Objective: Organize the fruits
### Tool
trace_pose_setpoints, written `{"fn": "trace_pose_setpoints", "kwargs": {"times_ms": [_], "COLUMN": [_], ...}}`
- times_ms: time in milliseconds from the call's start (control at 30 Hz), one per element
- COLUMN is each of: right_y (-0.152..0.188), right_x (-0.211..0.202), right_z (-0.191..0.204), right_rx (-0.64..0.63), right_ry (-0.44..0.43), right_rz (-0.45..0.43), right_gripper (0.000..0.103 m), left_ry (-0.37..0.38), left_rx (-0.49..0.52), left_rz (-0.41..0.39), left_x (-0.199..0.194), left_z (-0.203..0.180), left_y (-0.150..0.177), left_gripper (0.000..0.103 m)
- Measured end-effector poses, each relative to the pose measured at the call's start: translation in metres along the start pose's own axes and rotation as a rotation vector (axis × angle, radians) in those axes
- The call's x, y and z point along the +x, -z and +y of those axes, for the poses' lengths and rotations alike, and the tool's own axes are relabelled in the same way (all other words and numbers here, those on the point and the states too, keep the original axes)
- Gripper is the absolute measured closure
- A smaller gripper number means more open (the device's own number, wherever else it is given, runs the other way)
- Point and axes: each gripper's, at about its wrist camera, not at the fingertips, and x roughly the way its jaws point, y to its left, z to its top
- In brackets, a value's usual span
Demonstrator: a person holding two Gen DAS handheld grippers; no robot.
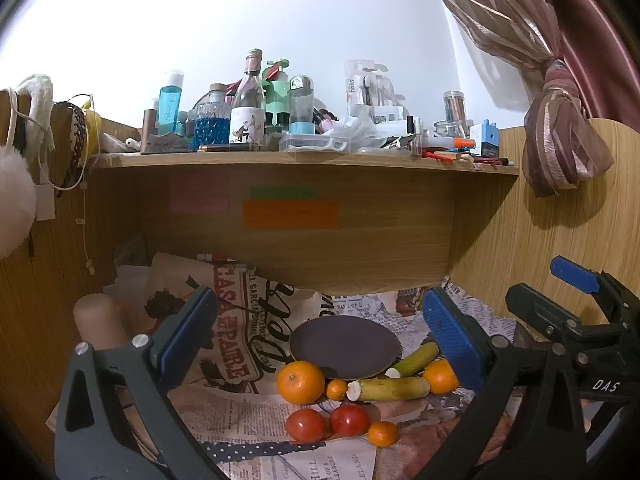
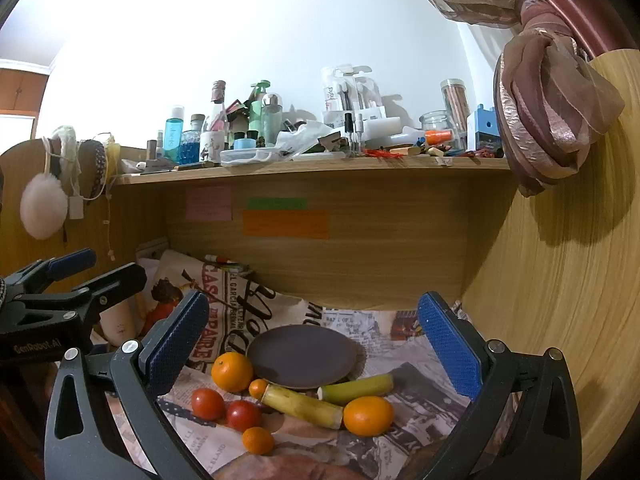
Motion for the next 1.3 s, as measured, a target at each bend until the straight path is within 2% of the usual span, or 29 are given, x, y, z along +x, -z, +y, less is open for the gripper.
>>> {"fn": "trace_pose_setpoints", "kwargs": {"times_ms": [833,1167,1300], "right_y": [0.0,0.006,0.01], "right_x": [-0.001,0.013,0.021], "right_z": [0.004,0.002,-0.003], "right_rx": [-0.007,-0.025,-0.021], "right_ry": [-0.011,0.004,-0.001], "right_rz": [-0.005,0.035,0.069], "right_gripper": [0.0,0.0,0.01], "left_ry": [0.005,0.029,0.015], "left_rx": [0.004,-0.01,-0.014], "left_rz": [-0.015,0.056,0.079], "left_x": [-0.006,0.014,0.024], "left_z": [-0.005,0.003,0.006], "left_y": [0.0,0.005,0.01], "left_gripper": [0.0,0.0,0.008]}}
